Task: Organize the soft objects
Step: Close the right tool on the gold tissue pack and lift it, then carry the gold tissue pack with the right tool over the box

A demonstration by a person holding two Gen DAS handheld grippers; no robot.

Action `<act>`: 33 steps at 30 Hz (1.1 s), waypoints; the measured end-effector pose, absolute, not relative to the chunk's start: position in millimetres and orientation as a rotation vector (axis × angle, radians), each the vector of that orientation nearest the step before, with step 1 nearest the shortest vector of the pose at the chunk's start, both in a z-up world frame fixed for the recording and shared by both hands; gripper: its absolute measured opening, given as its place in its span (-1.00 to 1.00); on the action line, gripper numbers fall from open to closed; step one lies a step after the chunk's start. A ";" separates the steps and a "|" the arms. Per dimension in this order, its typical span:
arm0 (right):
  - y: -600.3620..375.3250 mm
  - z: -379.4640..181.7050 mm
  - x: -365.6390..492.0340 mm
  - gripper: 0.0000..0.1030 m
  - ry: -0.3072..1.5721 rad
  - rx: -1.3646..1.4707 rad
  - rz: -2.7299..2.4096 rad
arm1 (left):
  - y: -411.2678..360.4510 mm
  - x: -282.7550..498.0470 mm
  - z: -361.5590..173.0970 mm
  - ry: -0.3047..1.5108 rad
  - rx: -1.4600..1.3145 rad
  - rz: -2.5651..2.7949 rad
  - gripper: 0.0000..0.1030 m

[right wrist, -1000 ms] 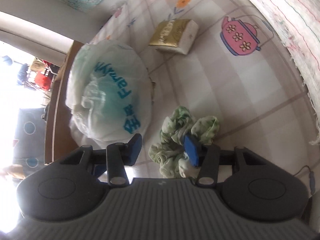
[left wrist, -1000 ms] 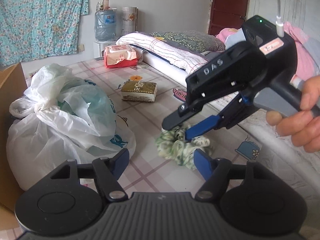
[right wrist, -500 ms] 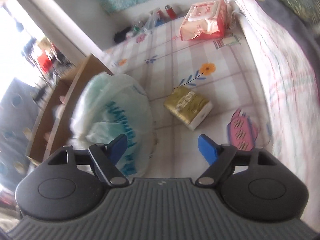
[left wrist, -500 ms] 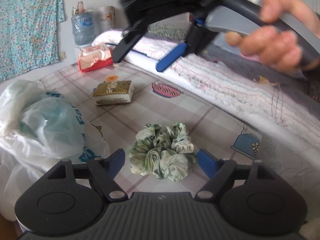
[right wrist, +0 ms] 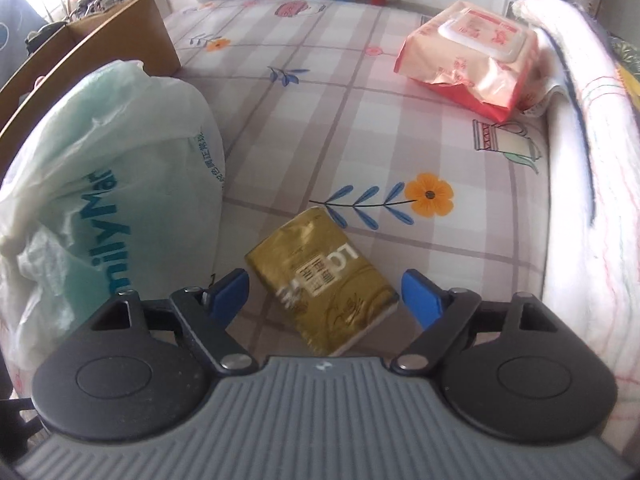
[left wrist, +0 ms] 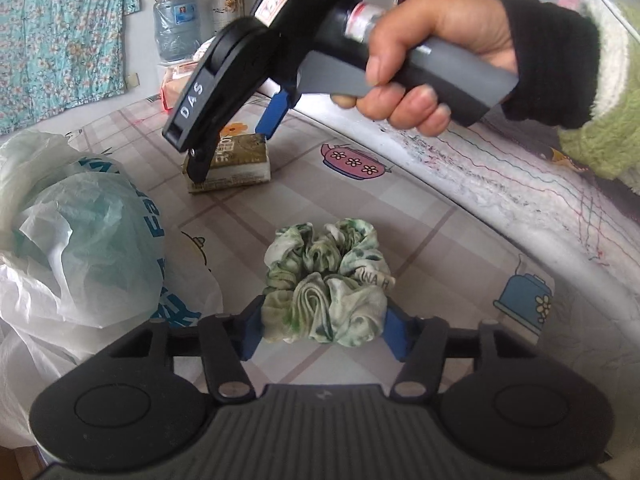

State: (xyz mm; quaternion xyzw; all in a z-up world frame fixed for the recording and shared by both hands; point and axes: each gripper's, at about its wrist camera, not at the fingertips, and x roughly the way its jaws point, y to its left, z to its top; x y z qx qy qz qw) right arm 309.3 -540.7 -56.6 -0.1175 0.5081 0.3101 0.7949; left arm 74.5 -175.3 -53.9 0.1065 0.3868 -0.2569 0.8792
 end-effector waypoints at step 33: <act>-673.2 -45.9 175.2 0.37 1.074 0.298 0.475 | -168.7 53.4 -37.0 0.778 0.241 -0.530 0.48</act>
